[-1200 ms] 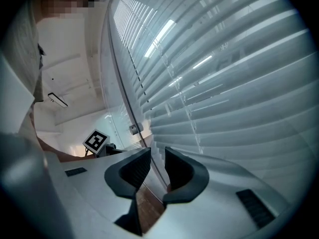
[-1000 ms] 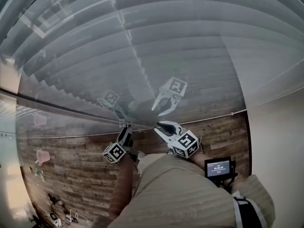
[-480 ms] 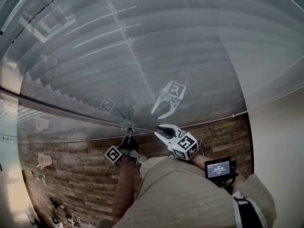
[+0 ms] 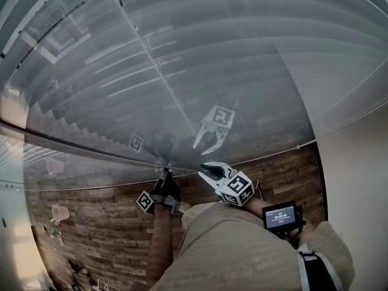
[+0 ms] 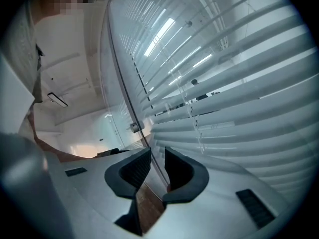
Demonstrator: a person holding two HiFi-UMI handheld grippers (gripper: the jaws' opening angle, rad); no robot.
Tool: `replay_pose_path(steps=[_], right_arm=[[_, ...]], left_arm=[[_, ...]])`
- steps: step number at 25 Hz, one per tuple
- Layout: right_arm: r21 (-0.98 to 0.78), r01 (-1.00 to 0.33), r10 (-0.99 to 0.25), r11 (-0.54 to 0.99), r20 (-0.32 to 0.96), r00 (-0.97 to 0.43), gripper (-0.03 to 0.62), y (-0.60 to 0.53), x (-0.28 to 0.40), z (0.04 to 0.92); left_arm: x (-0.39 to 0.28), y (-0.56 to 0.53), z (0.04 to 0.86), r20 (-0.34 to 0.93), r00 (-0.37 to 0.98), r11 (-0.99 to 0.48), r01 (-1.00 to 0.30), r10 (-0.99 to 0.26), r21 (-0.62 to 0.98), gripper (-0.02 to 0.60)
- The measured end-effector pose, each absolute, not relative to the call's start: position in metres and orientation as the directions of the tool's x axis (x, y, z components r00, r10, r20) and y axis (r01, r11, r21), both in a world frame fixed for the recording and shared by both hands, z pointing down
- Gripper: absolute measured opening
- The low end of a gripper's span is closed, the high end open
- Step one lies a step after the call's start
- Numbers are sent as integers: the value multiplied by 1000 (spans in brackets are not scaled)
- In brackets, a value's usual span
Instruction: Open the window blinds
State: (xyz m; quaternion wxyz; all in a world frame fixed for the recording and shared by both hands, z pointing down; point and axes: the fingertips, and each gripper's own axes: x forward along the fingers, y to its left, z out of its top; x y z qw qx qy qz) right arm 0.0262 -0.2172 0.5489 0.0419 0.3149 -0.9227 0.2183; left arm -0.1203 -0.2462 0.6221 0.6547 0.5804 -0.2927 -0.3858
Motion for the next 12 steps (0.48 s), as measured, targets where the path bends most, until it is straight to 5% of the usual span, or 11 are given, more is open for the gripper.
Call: replay_pose_path(steps=[6, 10, 12], right_arm=[[-375, -599, -561, 707, 217, -799, 95, -215, 26, 549], [-376, -592, -552, 713, 220, -804, 95, -212, 24, 551], [-372, -586, -546, 720, 217, -809, 95, -212, 23, 550]], left_arm=[[-120, -244, 626, -109, 517, 41, 270, -849, 962, 133], [-123, -244, 624, -34, 534, -16, 37, -845, 999, 140], [-122, -245, 616, 14, 532, -55, -112, -847, 992, 203]])
